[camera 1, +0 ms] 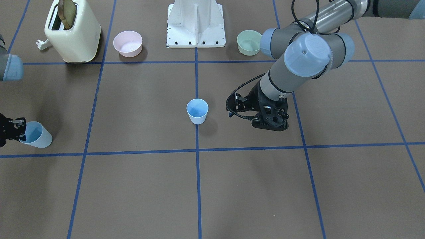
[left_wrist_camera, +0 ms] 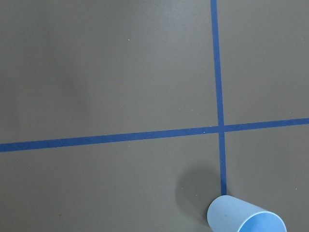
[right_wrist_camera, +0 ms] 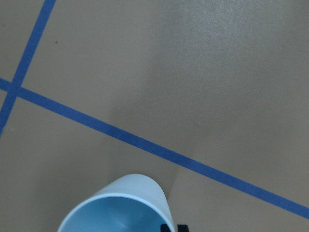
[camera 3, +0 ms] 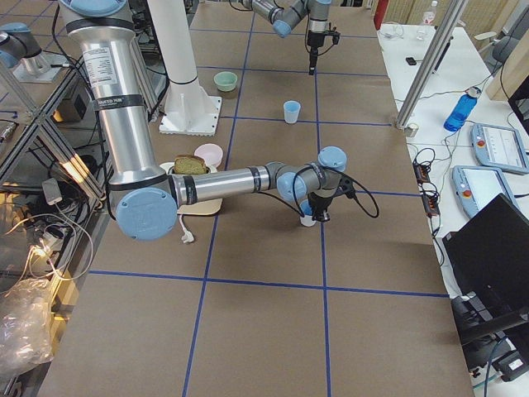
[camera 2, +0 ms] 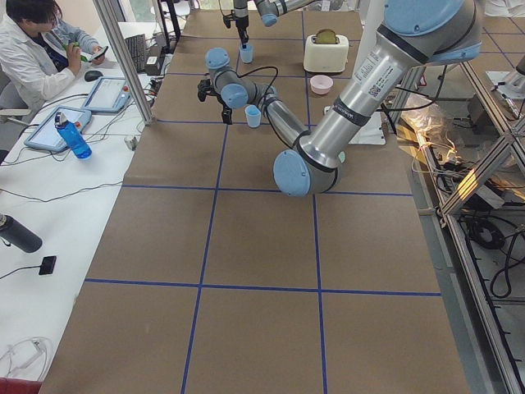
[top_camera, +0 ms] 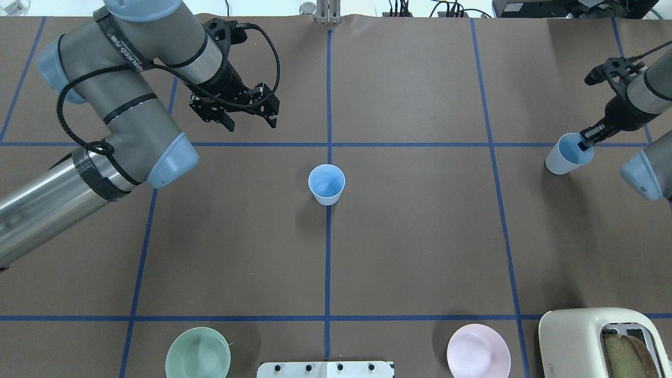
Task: Stack blue cups with both arms
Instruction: 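Lift the second cup with the right gripper while the left arm retracts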
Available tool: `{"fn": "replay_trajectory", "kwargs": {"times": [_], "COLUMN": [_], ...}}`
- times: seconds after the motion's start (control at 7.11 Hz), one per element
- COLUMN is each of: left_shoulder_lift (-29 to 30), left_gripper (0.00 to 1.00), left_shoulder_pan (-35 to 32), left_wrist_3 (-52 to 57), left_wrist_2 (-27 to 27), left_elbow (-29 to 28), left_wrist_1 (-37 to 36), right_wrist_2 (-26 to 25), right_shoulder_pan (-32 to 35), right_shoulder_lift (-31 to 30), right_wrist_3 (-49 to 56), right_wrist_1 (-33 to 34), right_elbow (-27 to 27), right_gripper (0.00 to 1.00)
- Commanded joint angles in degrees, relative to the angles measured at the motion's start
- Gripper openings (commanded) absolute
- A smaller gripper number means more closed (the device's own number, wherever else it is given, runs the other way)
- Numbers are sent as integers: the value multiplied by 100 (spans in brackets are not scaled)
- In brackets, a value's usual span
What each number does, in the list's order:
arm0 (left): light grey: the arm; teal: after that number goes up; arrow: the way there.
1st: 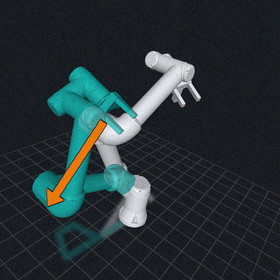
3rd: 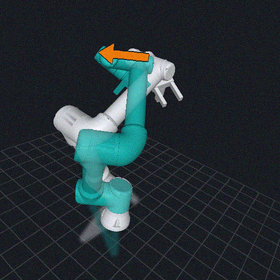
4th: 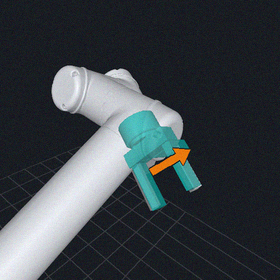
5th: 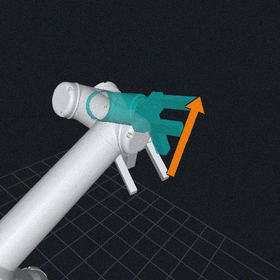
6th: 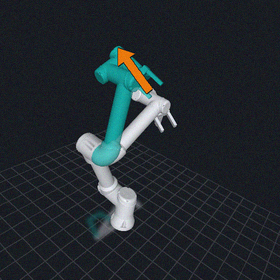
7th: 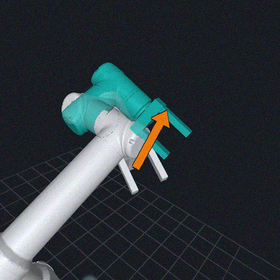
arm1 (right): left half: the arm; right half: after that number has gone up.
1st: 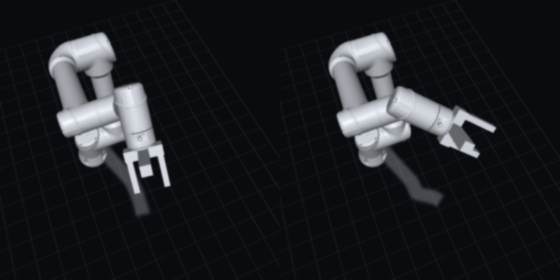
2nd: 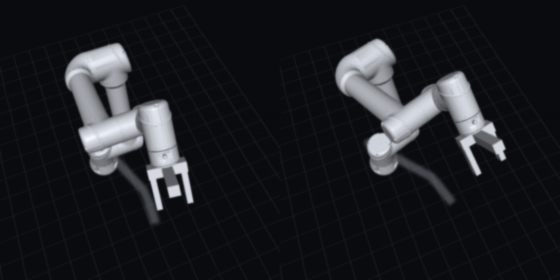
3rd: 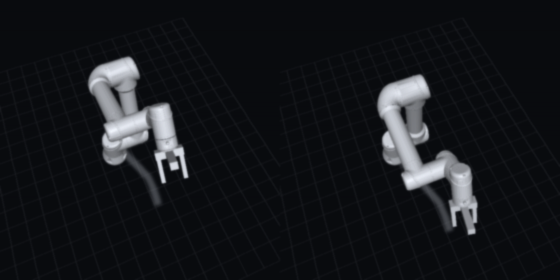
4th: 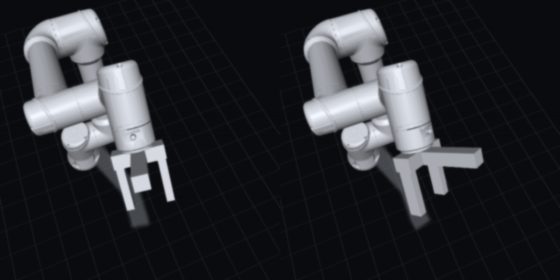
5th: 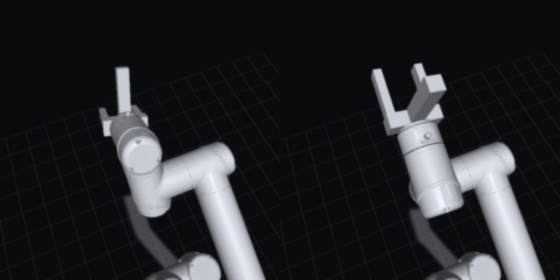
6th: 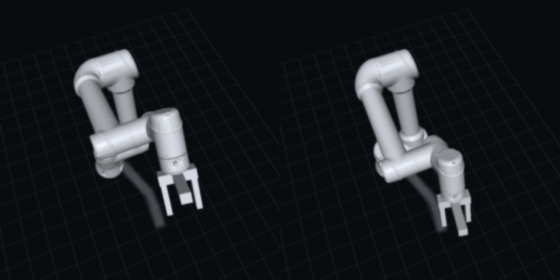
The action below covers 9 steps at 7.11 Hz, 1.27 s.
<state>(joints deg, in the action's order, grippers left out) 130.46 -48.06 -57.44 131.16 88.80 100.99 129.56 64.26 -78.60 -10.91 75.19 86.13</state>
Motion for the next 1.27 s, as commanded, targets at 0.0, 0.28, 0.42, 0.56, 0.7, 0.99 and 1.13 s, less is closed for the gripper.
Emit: {"fn": "replay_trajectory", "kwargs": {"times": [0.0,0.28,0.42,0.56,0.7,0.99,1.13], "left_shoulder_lift": [-169,-249,-336,-511,-687,-1082,-1241], "left_gripper": [95,95,95,95,95,96,96], "left_shoulder_pan": [-89,-317,-397,-676,-1018,-1467,-1696], "left_wrist_3": [206,330,426,740,1161,2223,2925], "left_wrist_2": [85,322,401,663,866,912,912], "left_elbow": [146,156,199,234,243,252,252], "left_wrist_1": [0,0,0,0,-9,-44,-340], "right_wrist_2": [26,52,183,376,404,447,439], "right_shoulder_pan": [-1,-1,43,113,113,18,-157], "right_shoulder_lift": [98,143,212,361,528,783,898], "right_wrist_3": [-25,-34,-69,-139,-375,-1016,-1410], "right_wrist_1": [65,83,92,249,511,908,944], "right_elbow": [35,44,61,96,270,701,868], "right_gripper": [10,10,10,10,10,10,10]}}
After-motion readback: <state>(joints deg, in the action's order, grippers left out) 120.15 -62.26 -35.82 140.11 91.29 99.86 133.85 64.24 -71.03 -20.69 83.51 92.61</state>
